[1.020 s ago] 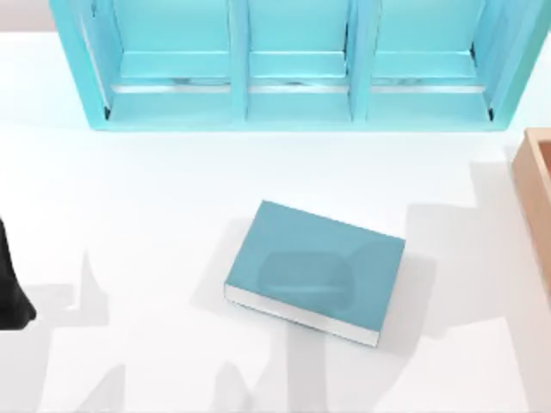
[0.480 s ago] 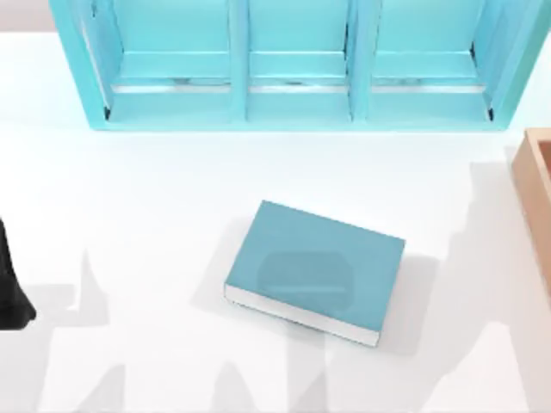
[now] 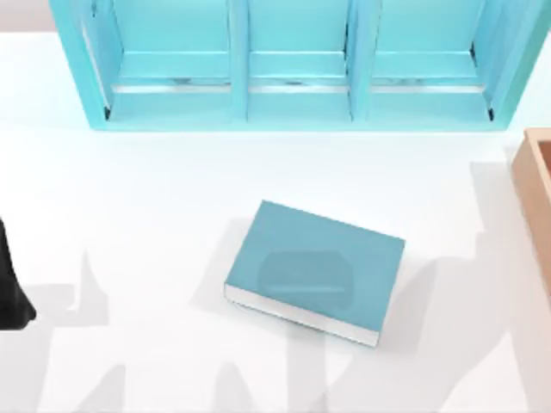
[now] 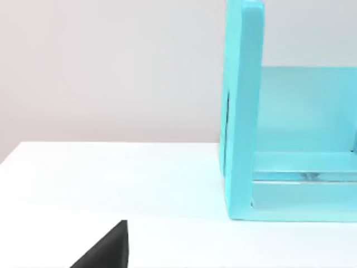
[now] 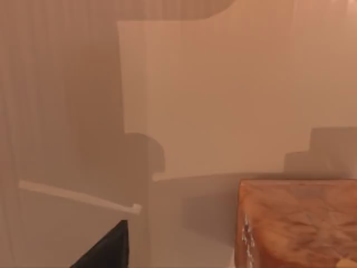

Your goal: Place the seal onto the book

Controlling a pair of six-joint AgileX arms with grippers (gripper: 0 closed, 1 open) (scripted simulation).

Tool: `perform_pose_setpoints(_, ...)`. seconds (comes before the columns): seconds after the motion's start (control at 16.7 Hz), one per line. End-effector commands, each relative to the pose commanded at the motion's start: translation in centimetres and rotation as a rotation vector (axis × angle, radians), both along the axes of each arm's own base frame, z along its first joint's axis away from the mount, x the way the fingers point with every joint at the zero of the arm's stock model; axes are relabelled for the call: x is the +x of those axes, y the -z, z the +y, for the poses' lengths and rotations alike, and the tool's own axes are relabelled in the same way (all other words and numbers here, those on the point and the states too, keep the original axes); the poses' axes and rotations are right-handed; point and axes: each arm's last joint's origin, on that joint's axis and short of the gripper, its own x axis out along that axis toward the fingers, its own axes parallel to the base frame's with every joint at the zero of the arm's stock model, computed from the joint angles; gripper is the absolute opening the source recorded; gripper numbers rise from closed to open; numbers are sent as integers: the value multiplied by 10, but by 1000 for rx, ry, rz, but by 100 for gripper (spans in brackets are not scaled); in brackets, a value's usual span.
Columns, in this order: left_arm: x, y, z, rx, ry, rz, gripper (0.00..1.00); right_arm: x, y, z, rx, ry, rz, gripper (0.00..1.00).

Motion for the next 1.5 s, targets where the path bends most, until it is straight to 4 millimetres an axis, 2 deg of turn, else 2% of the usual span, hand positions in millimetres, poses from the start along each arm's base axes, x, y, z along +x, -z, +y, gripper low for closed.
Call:
perform_pose_setpoints(0.78,0,0,0,0,0,0,100,0,0,0,0,0,0,2)
perform_pose_setpoints(1.38,0,0,0,0,0,0,100,0,-2,0,-2,2,-3,0)
perform_pose_setpoints(1.5,0,0,0,0,0,0,100,3,-15,5,-15,12,-23,0)
